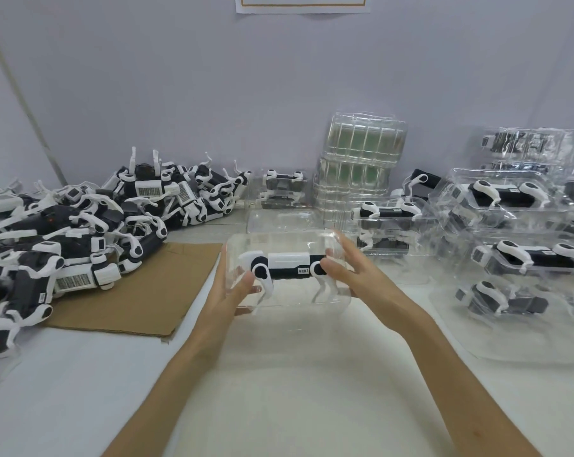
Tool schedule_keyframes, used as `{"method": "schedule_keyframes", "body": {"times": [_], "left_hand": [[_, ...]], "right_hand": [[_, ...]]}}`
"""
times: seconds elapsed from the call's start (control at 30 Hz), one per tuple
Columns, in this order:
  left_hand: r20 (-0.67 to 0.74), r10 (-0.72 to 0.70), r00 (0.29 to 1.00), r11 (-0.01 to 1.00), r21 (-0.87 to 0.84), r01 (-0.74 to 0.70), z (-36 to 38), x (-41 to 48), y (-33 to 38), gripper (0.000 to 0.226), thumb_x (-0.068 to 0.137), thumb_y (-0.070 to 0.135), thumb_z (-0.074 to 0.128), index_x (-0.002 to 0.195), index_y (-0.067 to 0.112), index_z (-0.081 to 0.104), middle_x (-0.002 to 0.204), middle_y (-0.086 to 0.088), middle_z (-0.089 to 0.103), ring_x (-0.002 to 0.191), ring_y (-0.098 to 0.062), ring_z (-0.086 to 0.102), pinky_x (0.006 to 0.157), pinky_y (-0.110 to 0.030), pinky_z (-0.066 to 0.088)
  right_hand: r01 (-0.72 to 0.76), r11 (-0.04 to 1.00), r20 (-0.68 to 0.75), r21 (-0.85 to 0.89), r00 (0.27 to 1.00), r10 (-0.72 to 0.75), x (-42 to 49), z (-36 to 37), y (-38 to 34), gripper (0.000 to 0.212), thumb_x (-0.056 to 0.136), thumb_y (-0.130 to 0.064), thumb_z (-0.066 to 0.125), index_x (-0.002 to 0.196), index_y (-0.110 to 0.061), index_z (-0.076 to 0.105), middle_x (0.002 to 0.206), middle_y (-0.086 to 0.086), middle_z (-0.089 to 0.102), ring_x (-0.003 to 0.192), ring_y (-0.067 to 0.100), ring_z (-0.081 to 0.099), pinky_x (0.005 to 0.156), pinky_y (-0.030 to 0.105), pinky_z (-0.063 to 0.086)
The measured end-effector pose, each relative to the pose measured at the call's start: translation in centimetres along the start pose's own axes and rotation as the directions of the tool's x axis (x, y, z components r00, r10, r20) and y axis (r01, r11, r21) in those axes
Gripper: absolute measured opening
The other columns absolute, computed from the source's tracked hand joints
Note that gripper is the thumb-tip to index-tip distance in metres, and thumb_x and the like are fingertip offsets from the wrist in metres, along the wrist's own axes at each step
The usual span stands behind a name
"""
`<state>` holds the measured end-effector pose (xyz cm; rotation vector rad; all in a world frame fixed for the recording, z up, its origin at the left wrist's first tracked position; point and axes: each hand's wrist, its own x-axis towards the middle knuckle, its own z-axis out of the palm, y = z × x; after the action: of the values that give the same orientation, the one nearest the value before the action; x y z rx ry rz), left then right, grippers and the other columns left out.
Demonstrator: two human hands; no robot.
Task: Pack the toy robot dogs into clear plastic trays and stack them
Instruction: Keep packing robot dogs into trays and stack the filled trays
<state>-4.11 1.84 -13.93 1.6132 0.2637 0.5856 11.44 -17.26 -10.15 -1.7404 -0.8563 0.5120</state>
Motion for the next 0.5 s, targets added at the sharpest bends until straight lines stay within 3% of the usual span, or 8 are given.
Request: {"method": "schedule_keyframes", "body": {"times": [0.07,0.17,0.23,0.37,0.5], "left_hand": [[0.013,0.006,1.0,1.0,-0.003,-0.006,0.22,-0.16,-0.02,0.115,0.054,0.083,0.07,0.151,0.056,0.013,0.146,-0.002,0.049,0.123,-0.02,0.059,0.102,-0.049,0.049],[-0.023,0.017,1.0,0.998,0.067,-0.015,0.48,-0.24,-0.31,0.113,0.053,0.076,0.075,0.146,0.062,0.013,0.144,0.007,0.047,0.119,-0.016,0.06,0.084,-0.027,0.055],[-0.023,0.021,1.0,0.998,0.059,-0.019,0.42,-0.27,-0.5,0.116,0.05,0.077,0.077,0.146,0.059,0.015,0.142,0.007,0.049,0.114,-0.013,0.063,0.075,-0.02,0.053],[-0.066,0.099,0.993,0.994,0.062,-0.095,0.4,-0.37,-0.31,0.098,0.057,0.064,0.079,0.139,0.064,0.025,0.138,0.013,0.051,0.101,-0.006,0.065,0.08,-0.025,0.054],[-0.128,0.117,0.985,0.991,0.084,-0.106,0.22,-0.32,-0.35,0.105,0.054,0.059,0.079,0.146,0.05,0.03,0.13,0.01,0.05,0.092,-0.007,0.055,0.083,-0.026,0.048]], "right_hand": [[0.065,0.998,-0.066,0.021,0.996,-0.064,0.2,0.1,0.0,0.075,0.057,-0.085,0.069,0.124,-0.079,0.035,0.149,-0.011,0.044,0.111,0.012,0.064,0.103,0.041,0.049],[0.134,0.991,-0.154,0.029,0.98,-0.128,0.32,0.17,-0.06,0.08,0.063,-0.073,0.074,0.136,-0.063,0.041,0.138,-0.012,0.052,0.106,0.013,0.066,0.095,0.035,0.052],[0.163,0.986,-0.18,0.024,0.971,-0.156,0.31,0.18,-0.05,0.074,0.068,-0.065,0.075,0.135,-0.061,0.044,0.134,-0.015,0.054,0.104,0.006,0.065,0.091,0.029,0.051],[0.185,0.983,-0.211,-0.001,0.961,-0.181,0.18,0.39,-0.13,0.069,0.071,-0.062,0.073,0.134,-0.062,0.044,0.131,-0.019,0.053,0.094,-0.009,0.059,0.077,0.017,0.045],[0.186,0.983,-0.172,0.007,0.968,-0.182,0.11,0.61,-0.17,0.07,0.076,-0.059,0.071,0.138,-0.062,0.039,0.135,-0.019,0.05,0.099,-0.012,0.058,0.075,0.013,0.045]]}}
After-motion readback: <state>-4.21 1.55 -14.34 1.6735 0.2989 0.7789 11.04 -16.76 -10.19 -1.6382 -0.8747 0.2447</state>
